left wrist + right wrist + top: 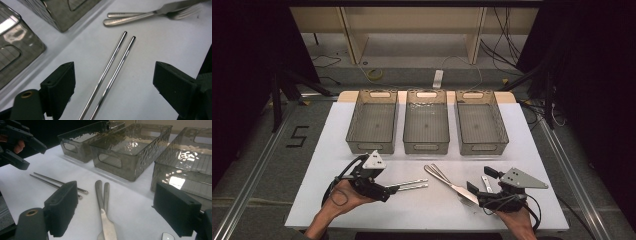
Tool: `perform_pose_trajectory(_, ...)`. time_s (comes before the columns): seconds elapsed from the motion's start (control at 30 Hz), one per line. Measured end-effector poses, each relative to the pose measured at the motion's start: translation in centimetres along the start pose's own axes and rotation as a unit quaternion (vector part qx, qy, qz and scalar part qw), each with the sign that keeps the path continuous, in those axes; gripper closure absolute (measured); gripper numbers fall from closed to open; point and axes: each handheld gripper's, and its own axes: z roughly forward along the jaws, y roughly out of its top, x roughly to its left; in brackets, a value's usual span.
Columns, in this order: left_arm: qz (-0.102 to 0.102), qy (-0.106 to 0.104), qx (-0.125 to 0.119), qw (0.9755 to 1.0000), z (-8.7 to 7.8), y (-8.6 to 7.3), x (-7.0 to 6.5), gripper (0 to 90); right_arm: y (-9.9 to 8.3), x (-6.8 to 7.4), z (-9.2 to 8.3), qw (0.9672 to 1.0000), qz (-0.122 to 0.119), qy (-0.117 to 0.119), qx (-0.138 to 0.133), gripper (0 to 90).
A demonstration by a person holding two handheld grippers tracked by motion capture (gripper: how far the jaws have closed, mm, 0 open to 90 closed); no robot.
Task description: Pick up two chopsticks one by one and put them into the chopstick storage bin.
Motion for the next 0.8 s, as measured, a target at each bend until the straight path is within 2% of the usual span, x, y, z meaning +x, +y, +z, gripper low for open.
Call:
perform_pose_trajectory(0.03, 0.0, 0.0, 0.0, 1.0, 0.0, 0.0, 0.0, 19.1, 0.0, 0.0, 0.0, 1.0, -0.001, 0.0, 0.001, 20.6)
perform_pose_trajectory(0.1, 0.019, 0.0, 0.037, 0.9991, 0.6, 0.4, -0.2, 21.0, 0.0, 0.0, 0.1, 1.0, 0.0, 0.001, 0.003, 20.6)
perform_pose_trajectory(0.17, 0.033, -0.013, 0.067, 0.9971, 1.1, 0.7, -0.3, 26.1, 0.0, 0.0, 0.1, 1.0, -0.001, 0.001, 0.004, 20.7)
perform_pose_trajectory(0.2, 0.033, -0.013, 0.067, 0.9971, 1.1, 0.7, -0.3, 28.7, 0.0, 0.0, 0.1, 1.0, -0.001, 0.002, 0.005, 20.7)
perform_pose_trajectory(0.23, 0.039, -0.014, 0.089, 0.9952, 1.6, 0.9, -0.3, 30.5, 0.0, 0.0, 0.2, 1.0, -0.001, 0.002, 0.005, 20.7)
perform_pose_trajectory(0.3, 0.048, -0.011, 0.104, 0.9934, 2.1, 1.1, -0.4, 33.9, 0.0, 0.1, 0.2, 1.0, -0.002, 0.004, 0.009, 20.7)
perform_pose_trajectory(0.37, 0.062, -0.011, 0.126, 0.99, 2.6, 1.3, -0.5, 37.9, 0.0, 0.1, 0.2, 0.9999, -0.002, 0.006, 0.01, 20.7)
perform_pose_trajectory(0.47, 0.069, -0.012, 0.144, 0.9871, 3.3, 1.4, -0.4, 44.3, -0.1, 0.1, 0.3, 0.9999, -0.004, 0.006, 0.013, 20.7)
perform_pose_trajectory(0.5, 0.069, -0.012, 0.144, 0.9871, 3.3, 1.4, -0.4, 46.3, -0.1, 0.1, 0.3, 0.9999, -0.004, 0.006, 0.013, 20.7)
perform_pose_trajectory(0.53, 0.073, -0.009, 0.162, 0.984, 3.6, 1.2, -0.4, 47.6, -0.1, 0.1, 0.2, 0.9999, -0.004, 0.006, 0.013, 20.8)
perform_pose_trajectory(0.57, 0.074, -0.006, 0.168, 0.983, 3.7, 1.0, -0.3, 49.1, -0.1, 0.2, 0.2, 0.9999, -0.004, 0.006, 0.013, 20.9)
perform_pose_trajectory(0.7, 0.069, -0.01, 0.182, 0.9809, 4.1, 0.5, 0.2, 56.7, -0.1, 0.2, 0.3, 0.9998, -0.006, 0.009, 0.016, 21.0)
perform_pose_trajectory(0.73, 0.073, -0.008, 0.187, 0.9796, 4.2, 0.5, 0.4, 58.2, -0.1, 0.2, 0.3, 0.9998, -0.005, 0.009, 0.016, 21.0)
perform_pose_trajectory(0.77, 0.073, -0.008, 0.187, 0.9796, 4.2, 0.5, 0.4, 59.6, -0.1, 0.2, 0.3, 0.9998, -0.006, 0.01, 0.017, 21.0)
perform_pose_trajectory(0.8, 0.075, -0.005, 0.194, 0.9781, 4.3, 0.3, 0.5, 61.1, -0.1, 0.3, 0.4, 0.9998, -0.007, 0.01, 0.018, 21.0)
